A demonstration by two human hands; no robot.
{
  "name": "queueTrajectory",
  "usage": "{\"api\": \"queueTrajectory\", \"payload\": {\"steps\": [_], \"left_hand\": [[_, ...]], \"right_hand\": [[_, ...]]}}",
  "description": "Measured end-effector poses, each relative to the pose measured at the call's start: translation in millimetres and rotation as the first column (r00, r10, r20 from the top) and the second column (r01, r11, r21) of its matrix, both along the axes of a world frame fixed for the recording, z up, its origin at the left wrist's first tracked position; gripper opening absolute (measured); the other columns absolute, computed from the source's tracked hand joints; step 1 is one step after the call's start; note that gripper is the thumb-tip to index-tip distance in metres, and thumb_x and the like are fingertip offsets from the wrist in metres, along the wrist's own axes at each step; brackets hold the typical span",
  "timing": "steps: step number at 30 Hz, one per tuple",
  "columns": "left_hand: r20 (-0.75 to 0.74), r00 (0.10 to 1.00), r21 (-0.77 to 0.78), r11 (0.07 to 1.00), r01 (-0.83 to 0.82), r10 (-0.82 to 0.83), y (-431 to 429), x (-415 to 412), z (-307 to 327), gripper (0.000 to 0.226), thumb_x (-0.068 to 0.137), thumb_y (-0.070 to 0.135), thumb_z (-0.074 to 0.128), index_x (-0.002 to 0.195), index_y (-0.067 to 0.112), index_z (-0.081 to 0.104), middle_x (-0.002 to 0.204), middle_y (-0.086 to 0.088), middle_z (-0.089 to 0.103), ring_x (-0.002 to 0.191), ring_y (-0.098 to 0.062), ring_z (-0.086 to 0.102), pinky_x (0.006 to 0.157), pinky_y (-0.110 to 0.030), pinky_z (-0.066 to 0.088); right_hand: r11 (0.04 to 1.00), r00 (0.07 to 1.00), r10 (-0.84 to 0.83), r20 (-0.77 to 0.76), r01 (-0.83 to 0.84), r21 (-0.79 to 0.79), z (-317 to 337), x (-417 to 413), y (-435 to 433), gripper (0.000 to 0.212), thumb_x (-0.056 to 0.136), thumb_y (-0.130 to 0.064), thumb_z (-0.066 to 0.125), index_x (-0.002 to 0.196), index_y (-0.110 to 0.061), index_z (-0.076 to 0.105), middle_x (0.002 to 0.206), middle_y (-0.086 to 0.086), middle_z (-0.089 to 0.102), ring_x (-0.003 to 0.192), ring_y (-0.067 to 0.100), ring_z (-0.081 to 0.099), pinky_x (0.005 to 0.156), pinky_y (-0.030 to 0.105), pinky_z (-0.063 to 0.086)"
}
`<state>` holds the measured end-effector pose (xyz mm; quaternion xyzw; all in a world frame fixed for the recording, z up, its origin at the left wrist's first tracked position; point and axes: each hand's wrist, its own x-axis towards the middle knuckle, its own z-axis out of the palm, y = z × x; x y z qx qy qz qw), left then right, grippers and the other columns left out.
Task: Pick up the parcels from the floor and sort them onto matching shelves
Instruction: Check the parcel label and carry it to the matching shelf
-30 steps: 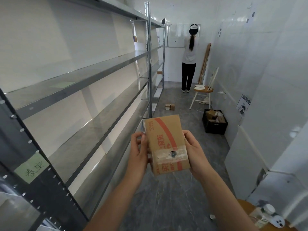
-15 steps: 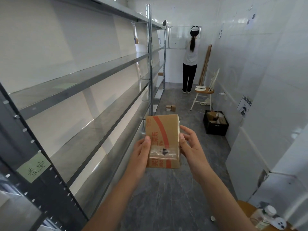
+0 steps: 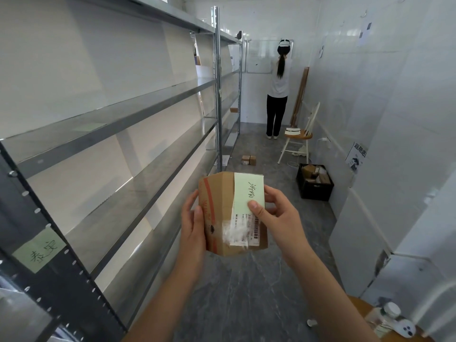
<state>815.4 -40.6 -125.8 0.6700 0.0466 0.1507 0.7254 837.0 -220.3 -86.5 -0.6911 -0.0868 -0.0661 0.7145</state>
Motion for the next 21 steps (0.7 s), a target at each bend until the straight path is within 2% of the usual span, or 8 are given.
{"api": "queueTrajectory", "payload": {"steps": [3, 6, 10, 11, 13, 15, 18, 21], "left_hand": [[0.017, 0.996, 0.014, 0.996, -0.089, 0.089, -0.2, -0.9, 0.5, 0.038, 0.1, 0.056, 0.038, 0.137, 0.049, 0.04, 0.117, 0.003, 0.069, 0.106, -0.023, 0.073, 0.089, -0.059, 0.059], [0.04, 0.994, 0.012, 0.995, -0.101, 0.1, -1.3, -2.9, -3.0, 0.031, 0.104, 0.052, 0.04, 0.133, 0.044, 0.048, 0.123, -0.005, 0.07, 0.11, -0.028, 0.072, 0.092, -0.063, 0.056], [-0.022, 0.998, -0.059, 0.996, -0.063, 0.062, -5.8, -8.4, -4.1, 0.049, 0.098, 0.059, 0.035, 0.135, 0.035, 0.055, 0.135, 0.004, 0.067, 0.121, -0.018, 0.068, 0.094, -0.04, 0.061], [-0.052, 0.998, -0.092, 0.994, -0.05, 0.045, -6.1, -9.4, -3.6, 0.059, 0.093, 0.065, 0.034, 0.135, 0.031, 0.058, 0.135, 0.003, 0.067, 0.123, -0.019, 0.067, 0.096, -0.039, 0.06], [-0.097, 0.995, -0.127, 0.992, -0.02, 0.008, -5.3, -9.6, -4.2, 0.071, 0.086, 0.072, 0.036, 0.132, 0.025, 0.062, 0.135, -0.003, 0.069, 0.123, -0.022, 0.066, 0.105, -0.045, 0.054], [-0.111, 0.993, -0.157, 0.988, 0.007, -0.025, -5.8, -10.5, -4.4, 0.07, 0.083, 0.071, 0.04, 0.129, 0.025, 0.065, 0.129, -0.002, 0.073, 0.116, -0.021, 0.071, 0.102, -0.044, 0.056], [-0.08, 0.996, -0.169, 0.985, 0.033, -0.047, -8.9, -11.3, -8.4, 0.059, 0.088, 0.063, 0.046, 0.133, 0.028, 0.062, 0.121, 0.003, 0.077, 0.108, -0.02, 0.075, 0.089, -0.037, 0.062], [-0.05, 0.997, -0.165, 0.985, 0.056, -0.065, -14.4, -12.8, -9.9, 0.056, 0.089, 0.054, 0.056, 0.144, 0.044, 0.047, 0.12, 0.008, 0.074, 0.107, -0.021, 0.076, 0.087, -0.04, 0.064]], "right_hand": [[1.0, 1.0, 0.009, 0.012, -0.009, 0.002, -1.0, -1.0, -3.3, 0.041, 0.088, -0.023, 0.073, 0.127, -0.03, 0.063, 0.11, -0.009, 0.073, 0.087, 0.011, 0.072, 0.075, 0.025, 0.06], [0.999, 0.999, 0.049, 0.019, -0.05, 0.016, -3.5, -0.1, -5.6, 0.038, 0.092, -0.022, 0.069, 0.129, -0.033, 0.065, 0.115, -0.006, 0.073, 0.097, 0.018, 0.071, 0.084, 0.028, 0.06], [0.999, 0.999, 0.038, 0.034, -0.039, 0.013, -5.2, -0.2, -4.5, 0.038, 0.093, -0.024, 0.068, 0.129, -0.035, 0.066, 0.119, -0.007, 0.067, 0.1, 0.017, 0.068, 0.084, 0.027, 0.058], [1.0, 0.999, 0.019, 0.042, -0.019, 0.004, -5.1, -0.6, -4.9, 0.037, 0.093, -0.024, 0.067, 0.128, -0.036, 0.067, 0.119, -0.008, 0.065, 0.097, 0.012, 0.067, 0.081, 0.024, 0.057], [1.0, 0.999, 0.009, 0.048, -0.009, -0.013, -4.6, -0.4, -6.7, 0.035, 0.095, -0.022, 0.065, 0.126, -0.036, 0.067, 0.119, -0.01, 0.063, 0.096, 0.003, 0.066, 0.075, 0.022, 0.057], [0.998, 0.998, 0.022, 0.06, -0.019, -0.053, -5.2, 0.3, -7.8, 0.035, 0.096, -0.019, 0.063, 0.125, -0.037, 0.067, 0.119, -0.012, 0.063, 0.103, 0.008, 0.066, 0.078, 0.028, 0.061], [0.993, 0.995, -0.009, 0.097, 0.02, -0.12, -4.5, 2.3, -9.5, 0.036, 0.097, -0.02, 0.061, 0.124, -0.043, 0.067, 0.116, -0.022, 0.066, 0.108, 0.014, 0.064, 0.088, 0.039, 0.06], [0.97, 0.987, 0.022, 0.161, 0.018, -0.241, -1.5, 3.6, -10.6, 0.037, 0.098, -0.02, 0.06, 0.123, -0.046, 0.067, 0.114, -0.023, 0.067, 0.106, 0.014, 0.061, 0.088, 0.038, 0.056]]}}
